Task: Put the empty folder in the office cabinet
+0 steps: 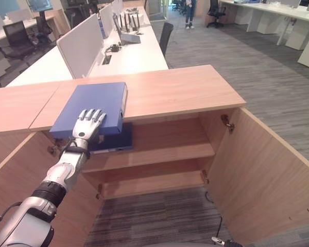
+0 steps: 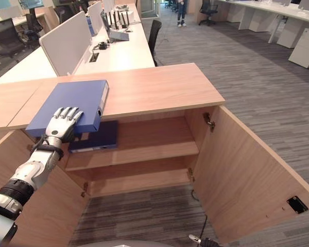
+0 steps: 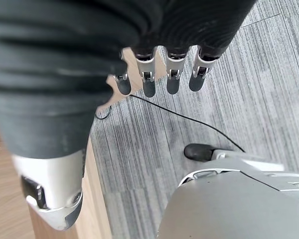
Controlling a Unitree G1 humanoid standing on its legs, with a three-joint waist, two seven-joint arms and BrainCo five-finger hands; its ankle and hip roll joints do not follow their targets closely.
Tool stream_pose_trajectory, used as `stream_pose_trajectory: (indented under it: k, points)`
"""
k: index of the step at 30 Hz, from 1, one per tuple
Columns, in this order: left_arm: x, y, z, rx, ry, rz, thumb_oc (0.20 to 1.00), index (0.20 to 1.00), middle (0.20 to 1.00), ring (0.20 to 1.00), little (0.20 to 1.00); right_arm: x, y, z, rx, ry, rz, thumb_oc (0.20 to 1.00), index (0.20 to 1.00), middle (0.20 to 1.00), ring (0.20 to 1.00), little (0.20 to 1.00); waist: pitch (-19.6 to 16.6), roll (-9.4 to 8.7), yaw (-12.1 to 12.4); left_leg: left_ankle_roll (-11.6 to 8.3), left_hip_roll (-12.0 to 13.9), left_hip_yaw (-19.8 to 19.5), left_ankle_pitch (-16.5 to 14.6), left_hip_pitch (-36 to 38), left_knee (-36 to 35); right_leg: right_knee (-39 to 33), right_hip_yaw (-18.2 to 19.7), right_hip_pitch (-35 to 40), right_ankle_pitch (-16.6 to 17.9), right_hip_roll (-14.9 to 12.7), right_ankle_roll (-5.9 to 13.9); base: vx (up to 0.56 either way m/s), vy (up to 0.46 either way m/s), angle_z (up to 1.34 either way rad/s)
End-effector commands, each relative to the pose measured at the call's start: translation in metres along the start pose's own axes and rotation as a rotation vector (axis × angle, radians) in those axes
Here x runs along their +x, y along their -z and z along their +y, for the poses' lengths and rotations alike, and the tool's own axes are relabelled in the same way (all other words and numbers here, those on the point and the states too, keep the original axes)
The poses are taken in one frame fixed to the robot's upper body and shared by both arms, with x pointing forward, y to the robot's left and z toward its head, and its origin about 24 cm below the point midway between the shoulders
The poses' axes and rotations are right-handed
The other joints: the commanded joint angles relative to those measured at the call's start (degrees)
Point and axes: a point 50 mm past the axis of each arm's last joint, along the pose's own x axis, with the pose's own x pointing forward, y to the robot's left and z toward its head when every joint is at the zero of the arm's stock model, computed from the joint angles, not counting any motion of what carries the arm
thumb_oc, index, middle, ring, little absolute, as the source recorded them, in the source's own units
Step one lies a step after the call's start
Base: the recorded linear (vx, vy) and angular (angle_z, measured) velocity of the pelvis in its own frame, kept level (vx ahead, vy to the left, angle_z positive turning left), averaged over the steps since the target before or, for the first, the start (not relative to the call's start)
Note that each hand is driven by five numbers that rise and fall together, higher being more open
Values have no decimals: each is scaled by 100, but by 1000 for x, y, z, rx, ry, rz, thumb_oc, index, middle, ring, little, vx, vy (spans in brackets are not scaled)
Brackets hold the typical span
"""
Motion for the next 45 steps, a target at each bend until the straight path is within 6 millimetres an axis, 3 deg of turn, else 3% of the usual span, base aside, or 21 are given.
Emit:
stream_pose_trajectory:
  k: [1,2,13,20,21,24,26,27,29,32,38,45]
  points:
    - [30,23,37,122,-97,54,771,771,771,771,771,1,-15,11,-33,-20,-50,1000,1000,1000,1000,1000,-117,-333,-28,22,-188,12,-783,167,18,33,0,144,-13,-304,578,0,0,0]
    - [30,23,35,124,-87,58,200,200,200,200,200,1,-15,11,-34,-19,-50,1000,1000,1000,1000,1000,-115,-335,-30,22,-189,16,-785,170,18,33,0,146,-12,-304,578,0,0,0]
    - [16,20,6,58,-1,100,200,200,200,200,200,1,-17,10,-27,-7,-53,1000,1000,1000,1000,1000,-106,-343,-24,28,-190,33,-797,209,18,33,10,162,-19,-308,571,2,0,-1]
    - [0,7,-12,-135,-23,155,200,200,200,200,200,1,-13,11,-18,1,-40,1000,1000,1000,1000,1000,-105,-376,2,27,-188,10,-789,209,18,33,-10,173,-32,-301,555,0,0,0]
    - [-9,-2,-23,-231,-23,196,200,200,200,200,200,1,-14,11,-3,11,-40,1000,1000,1000,1000,1000,-91,-402,26,27,-190,-5,-777,205,18,33,-29,168,-25,-298,542,0,0,0]
    - [-17,-17,-31,-337,-18,203,200,200,200,200,200,1,-15,11,11,19,-43,1000,1000,1000,1000,1000,-75,-418,47,29,-198,-26,-760,189,18,33,-53,160,-10,-297,530,0,0,0]
    - [-28,-47,-25,-534,-42,119,200,200,200,200,200,1,-17,12,29,21,-47,1000,1000,1000,1000,1000,-39,-442,97,39,-199,-80,-740,161,18,33,-85,146,13,-305,516,-5,-3,2]
    - [-29,-46,-25,-534,-41,120,200,200,200,200,200,1,-17,12,28,21,-46,1000,1000,1000,1000,1000,-43,-441,92,39,-199,-81,-740,160,18,33,-86,145,13,-305,516,-9,-7,5]
    - [-45,-73,-5,-783,-52,-18,200,200,200,200,200,2,-21,14,55,14,-61,1000,1000,1000,1000,1000,10,-470,169,52,-195,-145,-708,120,18,33,-106,127,35,-309,509,-1,-8,8]
    - [-76,-86,2,-1002,62,-121,200,200,200,200,200,1,-20,14,66,-5,-67,1000,1000,1000,1000,1000,78,-499,245,73,-203,-209,-670,52,18,33,-136,73,79,-308,512,-20,-16,13]
    - [-100,-75,2,-1075,125,-111,200,200,200,200,200,1,-18,11,66,-16,-63,1000,1000,1000,1000,1000,143,-541,338,77,-202,-268,-649,-9,18,33,-208,37,80,-302,502,-19,-28,6]
    - [-106,-64,33,-1157,20,-175,200,200,200,200,200,1,-24,18,52,-51,-92,1000,1000,1000,1000,1000,181,-559,452,65,-206,-355,-621,-30,18,33,-296,51,61,-293,491,-2,-18,9]
